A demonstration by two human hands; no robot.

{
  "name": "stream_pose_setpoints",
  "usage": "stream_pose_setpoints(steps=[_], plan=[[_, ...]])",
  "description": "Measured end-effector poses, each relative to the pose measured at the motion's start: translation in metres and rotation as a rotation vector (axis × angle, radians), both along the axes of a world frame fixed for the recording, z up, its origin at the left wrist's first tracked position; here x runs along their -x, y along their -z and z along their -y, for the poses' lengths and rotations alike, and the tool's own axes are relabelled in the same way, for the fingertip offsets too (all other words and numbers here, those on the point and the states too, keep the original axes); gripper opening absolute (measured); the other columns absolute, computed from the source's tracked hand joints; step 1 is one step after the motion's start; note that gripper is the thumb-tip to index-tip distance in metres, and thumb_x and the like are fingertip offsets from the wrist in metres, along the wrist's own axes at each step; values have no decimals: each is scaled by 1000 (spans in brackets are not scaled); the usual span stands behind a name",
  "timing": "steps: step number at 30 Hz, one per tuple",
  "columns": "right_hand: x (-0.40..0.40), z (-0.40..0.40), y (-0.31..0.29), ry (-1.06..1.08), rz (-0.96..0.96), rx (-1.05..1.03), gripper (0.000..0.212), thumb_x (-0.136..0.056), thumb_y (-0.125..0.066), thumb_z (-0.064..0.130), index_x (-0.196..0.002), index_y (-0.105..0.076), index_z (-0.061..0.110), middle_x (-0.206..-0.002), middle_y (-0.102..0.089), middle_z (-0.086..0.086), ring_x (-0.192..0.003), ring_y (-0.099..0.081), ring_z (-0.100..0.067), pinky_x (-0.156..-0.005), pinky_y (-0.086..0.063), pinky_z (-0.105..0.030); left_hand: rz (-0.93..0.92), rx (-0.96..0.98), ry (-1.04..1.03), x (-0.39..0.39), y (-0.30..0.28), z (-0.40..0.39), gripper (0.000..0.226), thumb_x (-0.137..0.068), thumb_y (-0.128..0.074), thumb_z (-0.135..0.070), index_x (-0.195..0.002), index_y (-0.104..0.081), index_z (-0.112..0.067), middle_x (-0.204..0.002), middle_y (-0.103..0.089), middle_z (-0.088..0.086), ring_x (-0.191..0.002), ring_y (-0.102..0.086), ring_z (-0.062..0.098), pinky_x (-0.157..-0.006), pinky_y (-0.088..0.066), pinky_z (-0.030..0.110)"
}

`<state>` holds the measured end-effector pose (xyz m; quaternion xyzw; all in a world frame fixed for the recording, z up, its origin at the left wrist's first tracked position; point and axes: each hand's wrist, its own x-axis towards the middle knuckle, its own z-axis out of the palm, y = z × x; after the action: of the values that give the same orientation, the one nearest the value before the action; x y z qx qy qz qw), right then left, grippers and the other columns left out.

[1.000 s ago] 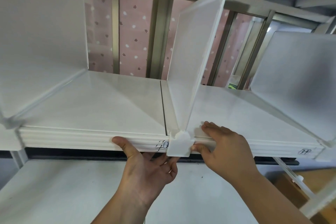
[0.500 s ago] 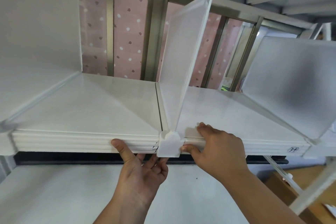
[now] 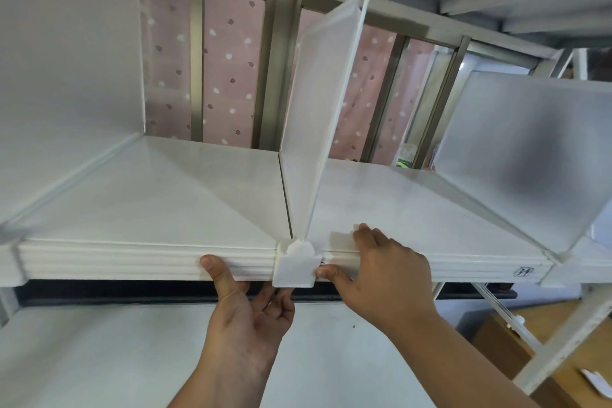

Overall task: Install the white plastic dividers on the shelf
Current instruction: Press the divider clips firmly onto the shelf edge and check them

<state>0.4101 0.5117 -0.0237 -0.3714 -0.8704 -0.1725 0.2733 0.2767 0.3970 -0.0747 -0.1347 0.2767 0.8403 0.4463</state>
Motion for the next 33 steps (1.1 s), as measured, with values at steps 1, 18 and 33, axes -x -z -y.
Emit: stream_pose_setpoints(steps=[1, 18, 33], plan=[[1, 1, 0, 3, -2, 8, 92, -73, -35, 89, -114, -63, 12, -85, -67, 2, -65, -65, -24, -52, -31, -29, 5, -7, 0, 0, 0, 1, 94, -44, -66, -86, -108, -59, -18, -112, -73, 26, -99, -72, 38, -72, -48, 40], [-15, 5, 18, -134, -107, 214, 83, -86, -47, 72, -141, -49, 9, -149, -49, -8, -140, -41, -25, -119, -26, -39, -137, 21, 10, -9, 5, 7, 105, -72, -60, -92, -138, -57, -10, -124, -76, 17, -113, -73, 30, -85, -53, 40], [-187, -43, -30, -100, -240, 505, 36, -96, -56, 44, -131, -58, 37, -131, -60, 23, -119, -54, 1, -99, -41, -19, -327, -61, 743, -153, 11, -81, 118, -43, -69, -91, -138, -58, -21, -124, -79, 19, -111, -76, 43, -88, -63, 55]])
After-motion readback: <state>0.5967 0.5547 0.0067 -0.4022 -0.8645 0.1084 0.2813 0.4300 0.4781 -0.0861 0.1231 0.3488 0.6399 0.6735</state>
